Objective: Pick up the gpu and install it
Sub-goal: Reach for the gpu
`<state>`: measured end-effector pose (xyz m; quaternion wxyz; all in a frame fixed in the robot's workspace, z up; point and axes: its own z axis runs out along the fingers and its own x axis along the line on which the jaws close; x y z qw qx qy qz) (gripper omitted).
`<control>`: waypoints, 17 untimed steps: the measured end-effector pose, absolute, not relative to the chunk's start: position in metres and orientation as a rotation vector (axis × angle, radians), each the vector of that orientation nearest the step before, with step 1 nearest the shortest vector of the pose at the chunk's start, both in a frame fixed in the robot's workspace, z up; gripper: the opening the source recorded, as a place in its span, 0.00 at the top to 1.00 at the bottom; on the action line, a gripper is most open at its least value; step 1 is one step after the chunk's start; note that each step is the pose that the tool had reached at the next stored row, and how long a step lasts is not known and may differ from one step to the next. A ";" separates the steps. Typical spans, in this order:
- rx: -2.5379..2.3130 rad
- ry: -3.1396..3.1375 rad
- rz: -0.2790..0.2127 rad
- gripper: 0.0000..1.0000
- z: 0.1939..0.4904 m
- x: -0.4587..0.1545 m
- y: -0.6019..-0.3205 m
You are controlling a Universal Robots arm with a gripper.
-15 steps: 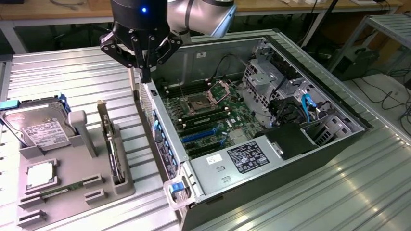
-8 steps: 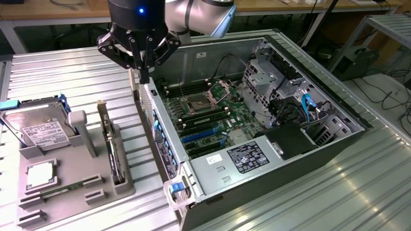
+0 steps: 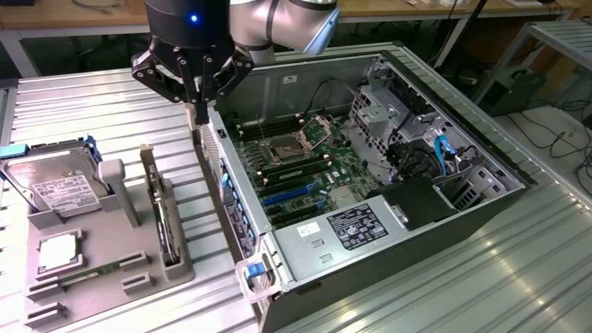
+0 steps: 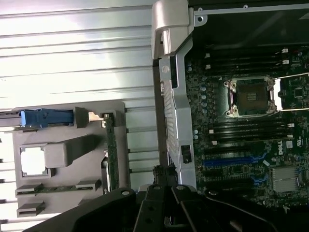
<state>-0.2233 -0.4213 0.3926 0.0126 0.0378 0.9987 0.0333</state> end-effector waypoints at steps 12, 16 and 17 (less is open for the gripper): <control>0.118 3.112 0.104 0.89 0.393 -0.234 -0.425; 0.118 3.112 0.104 0.89 0.393 -0.237 -0.426; 0.118 3.112 0.104 0.89 0.393 -0.238 -0.426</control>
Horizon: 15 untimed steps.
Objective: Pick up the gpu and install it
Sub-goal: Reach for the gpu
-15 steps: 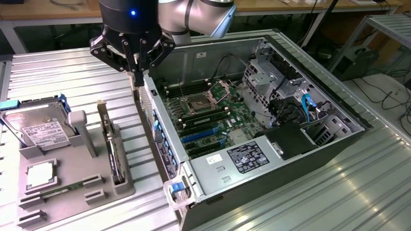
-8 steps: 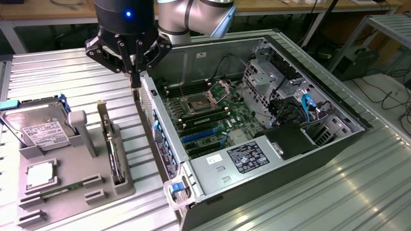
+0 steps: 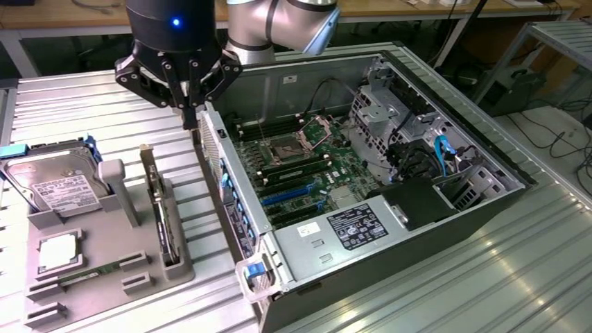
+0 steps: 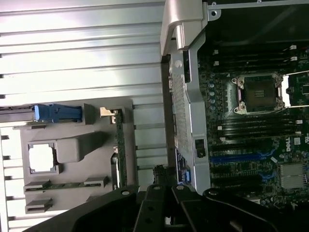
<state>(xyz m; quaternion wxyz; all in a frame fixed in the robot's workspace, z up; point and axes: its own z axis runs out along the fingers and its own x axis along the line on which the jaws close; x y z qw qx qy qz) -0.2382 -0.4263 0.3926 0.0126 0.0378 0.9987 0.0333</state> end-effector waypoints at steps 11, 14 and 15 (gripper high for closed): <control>0.118 3.112 0.104 0.89 0.393 -0.247 -0.429; 0.118 3.112 0.104 0.89 0.393 -0.249 -0.429; 0.118 3.112 0.104 0.89 0.393 -0.250 -0.430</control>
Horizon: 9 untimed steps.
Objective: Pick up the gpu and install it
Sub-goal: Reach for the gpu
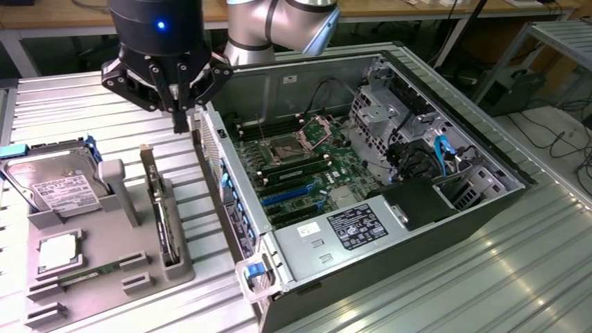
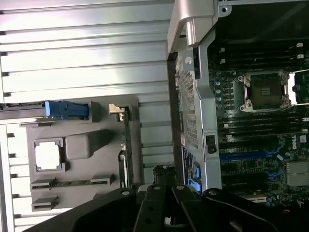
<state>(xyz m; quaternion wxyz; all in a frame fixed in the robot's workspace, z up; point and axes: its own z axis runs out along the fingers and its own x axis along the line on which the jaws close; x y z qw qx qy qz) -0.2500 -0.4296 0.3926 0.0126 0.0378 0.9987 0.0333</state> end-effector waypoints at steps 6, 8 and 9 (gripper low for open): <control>0.118 3.112 0.104 0.89 0.393 -0.257 -0.432; 0.118 3.112 0.104 0.89 0.393 -0.261 -0.433; 0.118 3.112 0.104 0.89 0.393 -0.263 -0.433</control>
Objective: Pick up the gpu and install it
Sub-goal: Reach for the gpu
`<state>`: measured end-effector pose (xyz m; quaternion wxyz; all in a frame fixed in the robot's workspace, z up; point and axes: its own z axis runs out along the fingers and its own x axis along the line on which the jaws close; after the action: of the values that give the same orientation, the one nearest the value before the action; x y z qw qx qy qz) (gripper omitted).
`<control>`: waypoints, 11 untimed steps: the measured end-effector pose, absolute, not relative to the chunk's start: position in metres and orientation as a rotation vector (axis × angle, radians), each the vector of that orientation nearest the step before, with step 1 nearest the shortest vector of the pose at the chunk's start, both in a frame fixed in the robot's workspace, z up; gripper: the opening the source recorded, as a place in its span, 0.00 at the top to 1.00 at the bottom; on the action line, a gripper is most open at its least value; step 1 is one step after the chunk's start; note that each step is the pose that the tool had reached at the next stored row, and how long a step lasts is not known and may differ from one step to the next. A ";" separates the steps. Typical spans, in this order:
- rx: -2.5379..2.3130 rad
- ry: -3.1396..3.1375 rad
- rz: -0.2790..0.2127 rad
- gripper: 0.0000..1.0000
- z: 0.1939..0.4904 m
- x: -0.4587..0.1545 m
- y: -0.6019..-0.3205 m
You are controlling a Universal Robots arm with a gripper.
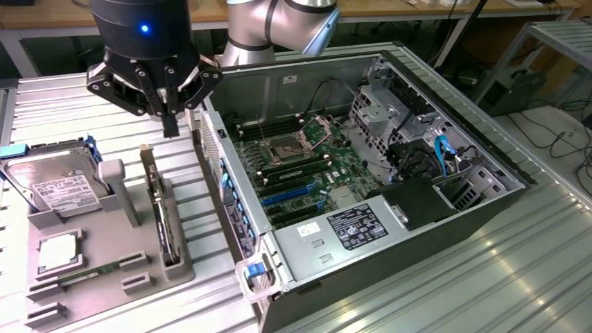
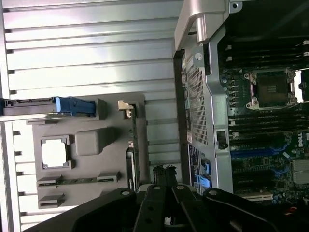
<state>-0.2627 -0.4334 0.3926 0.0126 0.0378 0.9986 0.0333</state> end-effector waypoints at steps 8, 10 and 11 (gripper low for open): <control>0.118 3.112 0.104 0.89 0.393 -0.272 -0.437; 0.117 3.112 0.104 0.89 0.393 -0.275 -0.438; 0.117 3.112 0.104 0.89 0.393 -0.277 -0.439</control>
<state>-0.2766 -0.4386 0.3925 0.0126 0.0376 0.9987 0.0333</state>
